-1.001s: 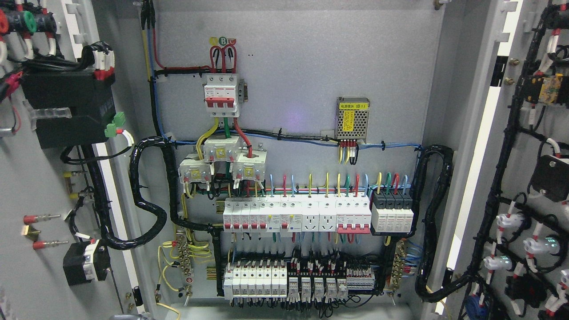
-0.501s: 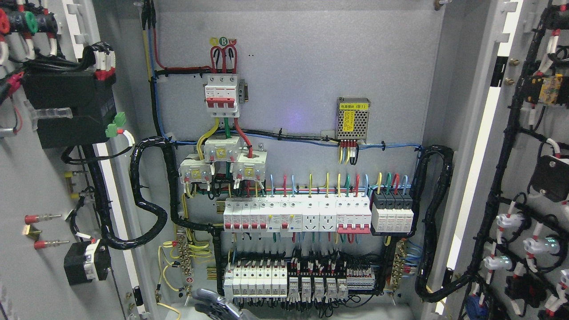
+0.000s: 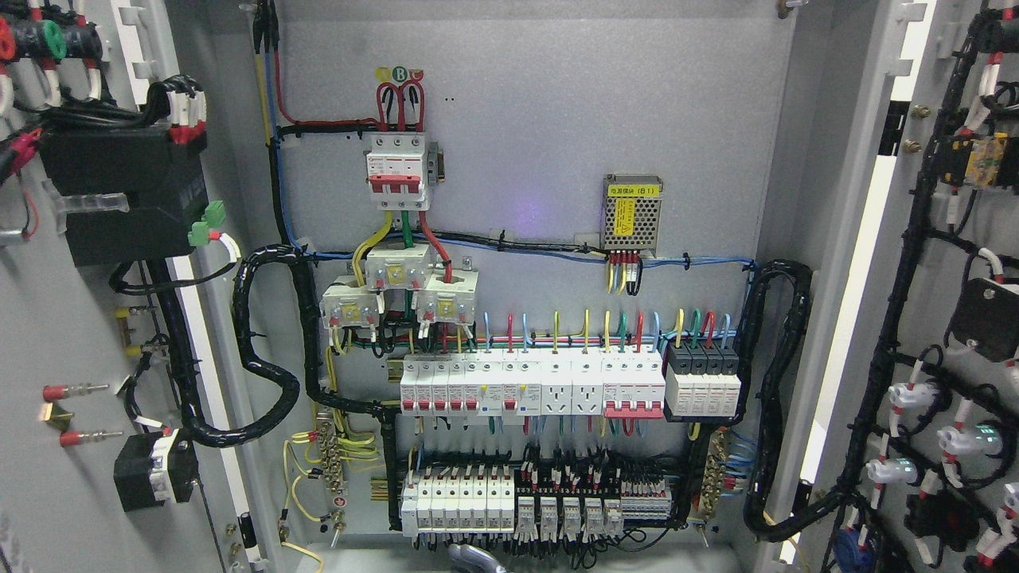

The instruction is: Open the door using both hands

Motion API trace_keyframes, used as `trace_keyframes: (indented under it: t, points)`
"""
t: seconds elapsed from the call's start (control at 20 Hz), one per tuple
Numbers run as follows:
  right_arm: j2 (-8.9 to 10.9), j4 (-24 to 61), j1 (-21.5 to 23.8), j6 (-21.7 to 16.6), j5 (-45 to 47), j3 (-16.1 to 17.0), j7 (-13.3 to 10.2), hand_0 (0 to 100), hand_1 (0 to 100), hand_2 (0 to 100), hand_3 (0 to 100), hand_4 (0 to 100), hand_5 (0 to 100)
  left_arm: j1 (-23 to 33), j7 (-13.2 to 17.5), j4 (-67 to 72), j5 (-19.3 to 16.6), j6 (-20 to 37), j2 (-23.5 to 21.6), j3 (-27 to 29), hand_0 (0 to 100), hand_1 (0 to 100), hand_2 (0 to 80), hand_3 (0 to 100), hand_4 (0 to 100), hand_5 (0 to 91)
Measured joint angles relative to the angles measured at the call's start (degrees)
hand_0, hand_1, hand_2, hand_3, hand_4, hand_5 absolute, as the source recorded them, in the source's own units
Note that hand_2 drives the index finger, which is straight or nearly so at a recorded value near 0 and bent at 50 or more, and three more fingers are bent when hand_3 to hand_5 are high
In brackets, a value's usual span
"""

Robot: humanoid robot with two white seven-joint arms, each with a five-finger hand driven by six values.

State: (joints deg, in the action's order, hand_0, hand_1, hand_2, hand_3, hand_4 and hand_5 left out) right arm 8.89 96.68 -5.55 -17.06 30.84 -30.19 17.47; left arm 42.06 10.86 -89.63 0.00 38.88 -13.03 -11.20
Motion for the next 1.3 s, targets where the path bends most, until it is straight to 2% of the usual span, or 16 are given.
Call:
trace_keyframes:
  t: [0.3, 0.6, 1.1, 1.3]
  points:
    - [2.79, 2.8, 6.8, -4.9, 0.0, 3.0, 0.7, 12, 39, 0, 0, 0, 0, -5.9, -0.1, -5.8, 2.8, 2.7, -1.7, -0.2, 12, 39, 0.0, 0, 0, 0.0]
    - [4.77, 6.6, 12.1, -11.8, 0.0, 6.4, 0.9, 12, 39, 0, 0, 0, 0, -13.2, -0.3, -10.8, 5.7, 4.9, -2.4, 0.3, 12, 39, 0.0, 0, 0, 0.0]
    - [8.45, 13.2, 16.8, -22.4, 0.0, 13.7, 0.9, 12, 39, 0, 0, 0, 0, -21.6, -0.4, -16.0, 7.2, 5.3, -1.6, 1.3, 12, 39, 0.0, 0, 0, 0.0]
    - [10.44, 15.3, 18.1, -24.8, 0.0, 17.0, 1.0, 12, 39, 0, 0, 0, 0, -23.5, -0.4, -18.0, 7.3, 5.3, -0.1, 1.9, 12, 39, 0.0, 0, 0, 0.0]
